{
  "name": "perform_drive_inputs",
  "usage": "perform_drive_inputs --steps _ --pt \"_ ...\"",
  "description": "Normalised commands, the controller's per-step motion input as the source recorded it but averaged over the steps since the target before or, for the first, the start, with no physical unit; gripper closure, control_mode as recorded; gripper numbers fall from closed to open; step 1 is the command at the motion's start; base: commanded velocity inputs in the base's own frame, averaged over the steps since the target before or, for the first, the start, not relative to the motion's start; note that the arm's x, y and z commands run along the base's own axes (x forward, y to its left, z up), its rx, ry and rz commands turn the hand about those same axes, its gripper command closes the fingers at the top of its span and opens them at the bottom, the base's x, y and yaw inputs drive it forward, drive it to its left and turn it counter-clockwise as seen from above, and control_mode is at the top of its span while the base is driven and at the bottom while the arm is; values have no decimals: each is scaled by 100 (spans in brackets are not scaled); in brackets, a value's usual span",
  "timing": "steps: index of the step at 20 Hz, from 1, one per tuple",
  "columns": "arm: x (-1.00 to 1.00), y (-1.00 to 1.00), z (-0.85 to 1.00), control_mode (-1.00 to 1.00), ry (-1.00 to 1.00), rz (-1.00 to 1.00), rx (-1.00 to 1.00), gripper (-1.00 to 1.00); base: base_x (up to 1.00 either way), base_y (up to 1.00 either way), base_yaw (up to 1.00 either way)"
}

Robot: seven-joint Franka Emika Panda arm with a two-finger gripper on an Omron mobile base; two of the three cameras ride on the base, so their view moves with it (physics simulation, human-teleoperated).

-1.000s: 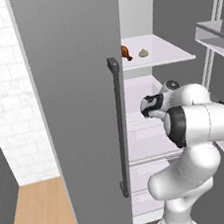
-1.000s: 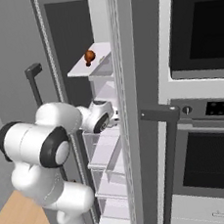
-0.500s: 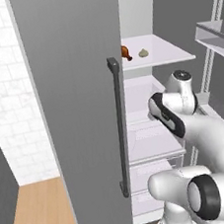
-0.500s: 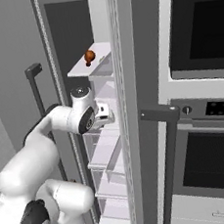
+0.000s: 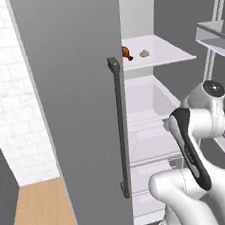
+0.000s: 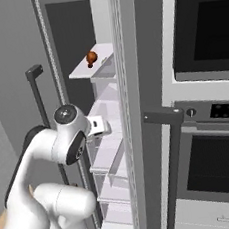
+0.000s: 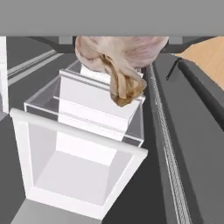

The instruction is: Place one garlic and one chicken drumstick in each tupperware on the nearby counter, to pack two identical lunches.

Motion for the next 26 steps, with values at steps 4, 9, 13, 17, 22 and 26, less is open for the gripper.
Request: perform_drive_inputs --steps 4,9,13,17,22,26 --pt "-80 34 62 -100 -14 1 -4 100 0 0 0" --pt "-81 47 69 -100 -13 3 -7 100 0 0 0" --pt "0 0 0 100 0 0 0 100 -98 22 1" --pt "0 0 0 100 0 0 0 100 -100 -11 0" --pt "0 0 0 100 0 0 0 100 -94 -73 -18" --pt "0 0 0 100 0 0 0 100 -52 -100 -33"
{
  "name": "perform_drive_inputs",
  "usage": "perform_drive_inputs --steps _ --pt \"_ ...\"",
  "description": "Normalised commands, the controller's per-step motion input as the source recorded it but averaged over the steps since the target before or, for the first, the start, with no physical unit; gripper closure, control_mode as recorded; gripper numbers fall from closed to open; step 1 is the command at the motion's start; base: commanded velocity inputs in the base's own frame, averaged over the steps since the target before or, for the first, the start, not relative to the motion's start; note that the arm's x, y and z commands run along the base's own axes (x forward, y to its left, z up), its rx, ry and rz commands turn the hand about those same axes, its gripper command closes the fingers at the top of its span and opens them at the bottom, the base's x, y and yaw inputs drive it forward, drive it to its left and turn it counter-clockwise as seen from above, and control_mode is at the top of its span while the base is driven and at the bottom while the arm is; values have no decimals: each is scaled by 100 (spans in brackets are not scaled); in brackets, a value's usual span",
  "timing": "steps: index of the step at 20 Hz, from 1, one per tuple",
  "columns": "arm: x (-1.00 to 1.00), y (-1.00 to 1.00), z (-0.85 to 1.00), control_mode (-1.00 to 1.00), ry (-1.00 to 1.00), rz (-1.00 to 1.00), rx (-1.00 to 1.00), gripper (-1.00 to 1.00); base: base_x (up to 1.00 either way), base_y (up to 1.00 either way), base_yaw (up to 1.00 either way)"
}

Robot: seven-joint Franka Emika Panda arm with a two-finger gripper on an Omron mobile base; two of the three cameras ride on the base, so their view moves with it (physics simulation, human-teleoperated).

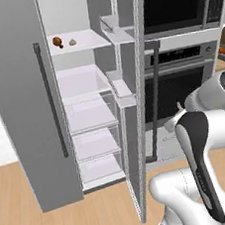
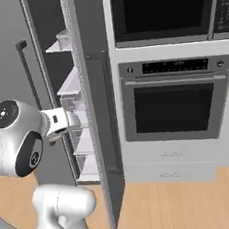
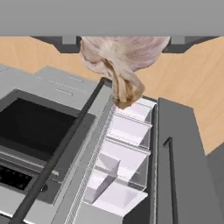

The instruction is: Place one garlic and one chicken drumstick in each tupperware on the nearby counter, to pack two identical lunches.

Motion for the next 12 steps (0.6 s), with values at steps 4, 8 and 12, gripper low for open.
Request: perform_drive_inputs --steps 4,8,12 --pt "0 0 0 100 0 0 0 100 -2 -100 -39" --pt "0 0 0 100 0 0 0 100 28 -100 -40" --pt "0 0 0 100 0 0 0 100 75 -100 -32"
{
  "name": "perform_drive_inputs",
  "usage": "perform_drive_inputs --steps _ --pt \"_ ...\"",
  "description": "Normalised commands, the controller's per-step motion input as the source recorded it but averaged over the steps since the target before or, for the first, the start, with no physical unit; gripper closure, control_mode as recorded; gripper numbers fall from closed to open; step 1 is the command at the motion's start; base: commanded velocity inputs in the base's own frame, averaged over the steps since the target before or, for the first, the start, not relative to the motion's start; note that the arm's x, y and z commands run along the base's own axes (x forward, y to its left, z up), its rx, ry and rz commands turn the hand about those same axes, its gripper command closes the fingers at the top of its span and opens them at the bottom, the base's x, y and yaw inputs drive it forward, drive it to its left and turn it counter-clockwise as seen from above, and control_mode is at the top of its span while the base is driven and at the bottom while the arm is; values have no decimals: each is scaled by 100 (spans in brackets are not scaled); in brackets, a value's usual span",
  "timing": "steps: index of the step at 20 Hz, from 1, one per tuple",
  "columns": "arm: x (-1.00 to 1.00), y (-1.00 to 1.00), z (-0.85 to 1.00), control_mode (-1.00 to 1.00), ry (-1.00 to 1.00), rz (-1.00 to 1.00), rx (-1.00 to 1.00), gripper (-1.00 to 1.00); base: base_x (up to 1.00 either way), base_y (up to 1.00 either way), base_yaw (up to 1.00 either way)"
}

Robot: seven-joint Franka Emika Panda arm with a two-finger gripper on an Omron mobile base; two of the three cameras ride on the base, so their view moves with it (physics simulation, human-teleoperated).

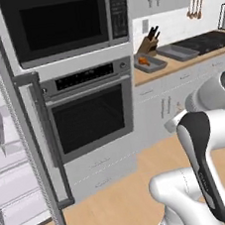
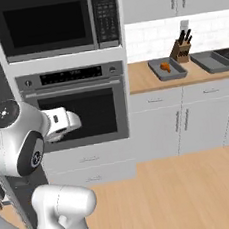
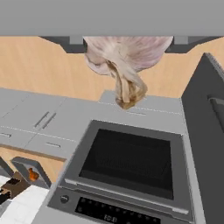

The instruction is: Place one garlic and one chicken drumstick in each tupperware on the nearby counter, to pack two identical lunches.

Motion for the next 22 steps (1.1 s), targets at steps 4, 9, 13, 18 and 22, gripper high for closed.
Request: perform_drive_inputs --steps 4,9,13,18,22 --pt "0 0 0 100 0 0 0 100 99 -100 -27" --pt "0 0 0 100 0 0 0 100 100 -95 -14" --pt "0 0 0 100 0 0 0 100 100 -94 -4" --pt "0 0 0 100 0 0 0 100 100 -70 0" --pt "0 0 0 100 0 0 0 100 100 -20 8"
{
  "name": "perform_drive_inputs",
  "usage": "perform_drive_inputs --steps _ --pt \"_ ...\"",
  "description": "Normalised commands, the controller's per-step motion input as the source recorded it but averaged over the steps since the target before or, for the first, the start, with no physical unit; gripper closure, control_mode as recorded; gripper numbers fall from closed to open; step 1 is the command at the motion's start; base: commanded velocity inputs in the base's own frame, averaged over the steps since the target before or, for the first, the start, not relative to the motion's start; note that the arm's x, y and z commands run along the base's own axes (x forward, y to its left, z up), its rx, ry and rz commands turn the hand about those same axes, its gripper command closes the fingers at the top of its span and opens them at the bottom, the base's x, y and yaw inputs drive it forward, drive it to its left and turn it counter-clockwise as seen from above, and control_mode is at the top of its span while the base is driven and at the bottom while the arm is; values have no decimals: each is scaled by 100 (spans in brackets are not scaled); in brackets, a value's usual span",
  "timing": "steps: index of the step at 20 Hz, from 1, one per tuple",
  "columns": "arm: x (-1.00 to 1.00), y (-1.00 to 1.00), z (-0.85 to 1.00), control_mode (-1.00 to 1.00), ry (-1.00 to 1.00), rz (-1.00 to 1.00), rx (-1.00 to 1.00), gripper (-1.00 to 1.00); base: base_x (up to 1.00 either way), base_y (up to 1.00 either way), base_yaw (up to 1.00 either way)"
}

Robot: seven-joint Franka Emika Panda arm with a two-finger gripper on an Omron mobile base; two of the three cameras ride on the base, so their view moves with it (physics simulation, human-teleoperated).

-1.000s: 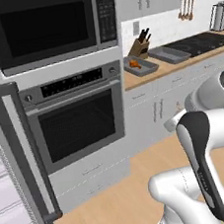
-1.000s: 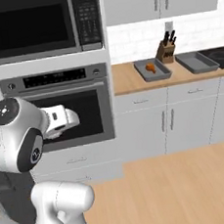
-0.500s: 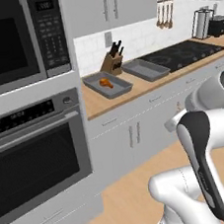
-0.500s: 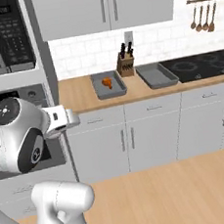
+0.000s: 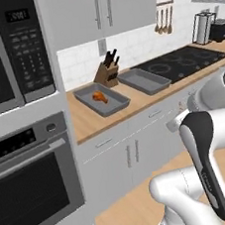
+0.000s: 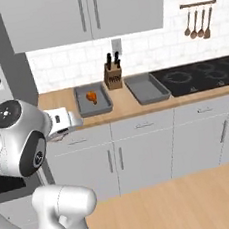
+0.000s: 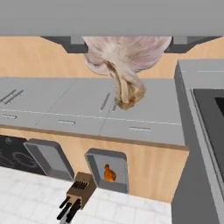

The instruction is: Place one garlic and one chicken drumstick in each tupperware on the nearby counter, to pack two identical lunches.

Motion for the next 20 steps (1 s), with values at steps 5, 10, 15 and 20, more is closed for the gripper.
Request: perform_drive_inputs --steps 5,10,15,20 --pt "0 0 0 100 0 0 0 100 100 -44 23" --pt "0 0 0 100 0 0 0 100 100 -58 17" --pt "0 0 0 100 0 0 0 100 100 -8 27" --pt "0 0 0 100 0 0 0 100 49 9 38"
